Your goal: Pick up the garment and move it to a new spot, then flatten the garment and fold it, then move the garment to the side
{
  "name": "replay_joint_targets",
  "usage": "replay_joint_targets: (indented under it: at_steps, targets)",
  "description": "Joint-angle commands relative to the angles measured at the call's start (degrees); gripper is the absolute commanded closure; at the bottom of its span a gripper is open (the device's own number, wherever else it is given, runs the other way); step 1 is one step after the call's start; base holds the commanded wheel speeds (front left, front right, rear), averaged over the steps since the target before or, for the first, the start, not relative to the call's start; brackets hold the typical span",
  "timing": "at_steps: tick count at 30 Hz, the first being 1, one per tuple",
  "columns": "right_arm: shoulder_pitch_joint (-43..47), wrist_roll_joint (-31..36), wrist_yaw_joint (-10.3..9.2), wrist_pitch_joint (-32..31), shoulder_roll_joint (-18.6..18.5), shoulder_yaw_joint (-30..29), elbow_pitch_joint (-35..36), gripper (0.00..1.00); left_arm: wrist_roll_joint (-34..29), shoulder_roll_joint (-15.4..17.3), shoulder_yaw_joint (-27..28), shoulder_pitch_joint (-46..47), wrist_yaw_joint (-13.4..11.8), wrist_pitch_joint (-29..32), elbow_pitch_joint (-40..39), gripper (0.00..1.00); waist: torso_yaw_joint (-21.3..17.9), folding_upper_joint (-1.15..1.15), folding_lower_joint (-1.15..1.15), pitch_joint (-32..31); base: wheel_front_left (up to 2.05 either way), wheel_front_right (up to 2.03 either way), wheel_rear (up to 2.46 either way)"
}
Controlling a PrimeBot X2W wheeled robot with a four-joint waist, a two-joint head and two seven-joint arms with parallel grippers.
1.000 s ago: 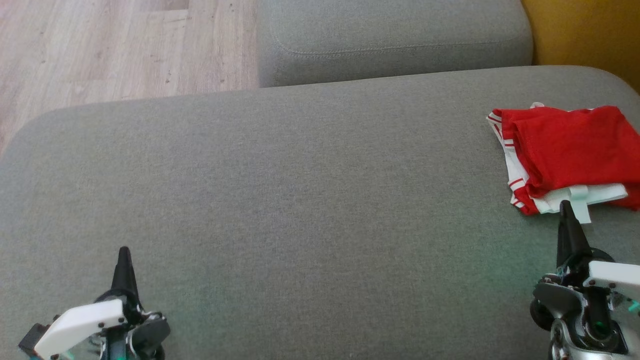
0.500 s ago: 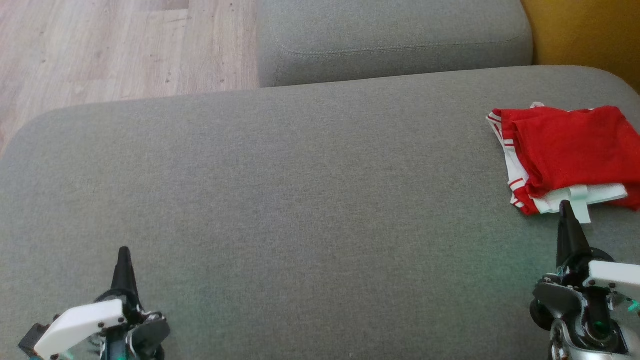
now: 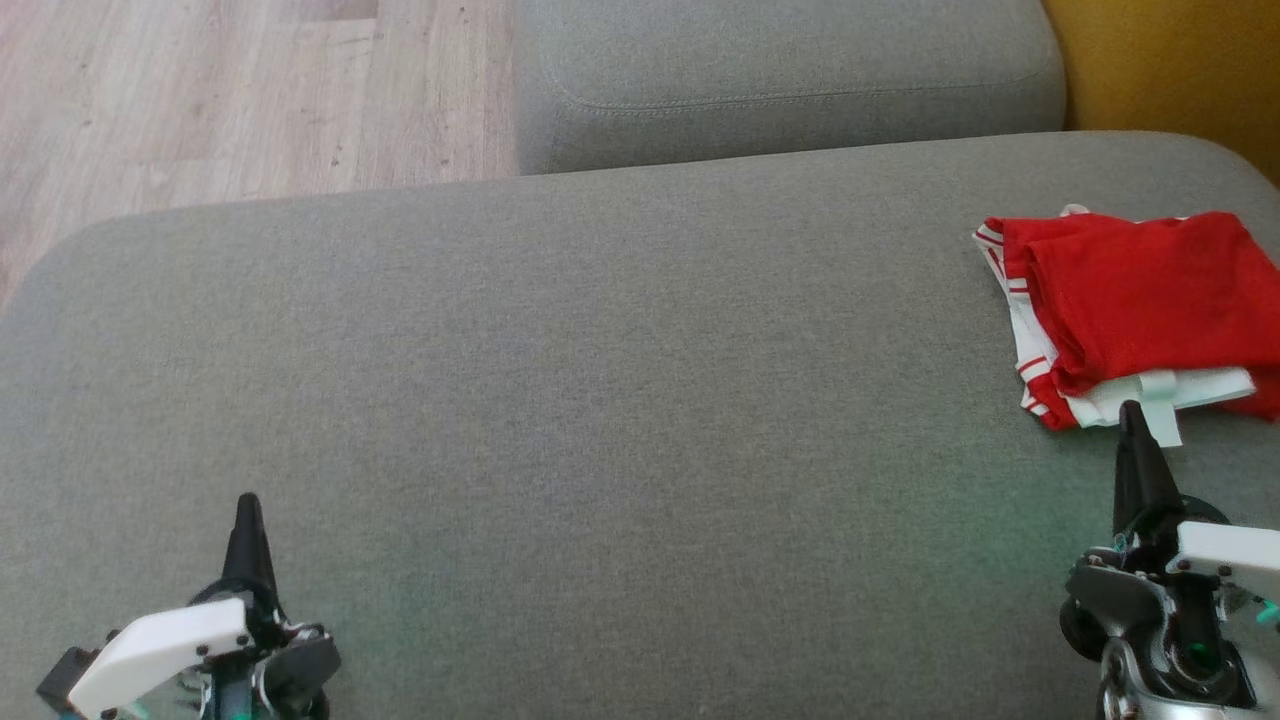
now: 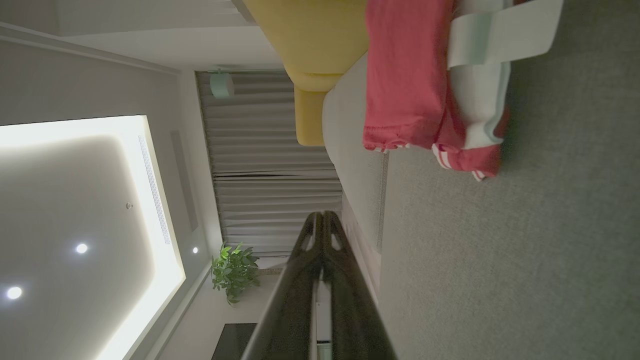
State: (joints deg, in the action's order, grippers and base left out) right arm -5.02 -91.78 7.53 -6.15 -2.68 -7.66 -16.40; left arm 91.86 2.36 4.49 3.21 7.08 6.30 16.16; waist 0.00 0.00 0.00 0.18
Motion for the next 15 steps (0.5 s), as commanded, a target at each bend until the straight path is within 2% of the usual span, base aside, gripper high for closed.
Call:
replay_joint_targets:
  at_steps: [1, 15]
  targets:
    - [-1.16, -0.40, -0.04, -0.34, -0.20, 1.15, 2.37, 1.00, 0.31, 0.52, 2.03, 2.98, 0.41, 0.18, -2.10, 1.00, 0.00, 0.00, 0.00, 0.00, 0.00, 0.00, 0.00]
    - [-1.16, -0.40, -0.04, -0.34, -0.20, 1.15, 2.37, 1.00, 0.31, 0.52, 2.03, 2.98, 0.41, 0.18, -2.10, 1.00, 0.00, 0.00, 0.00, 0.00, 0.00, 0.00, 0.00]
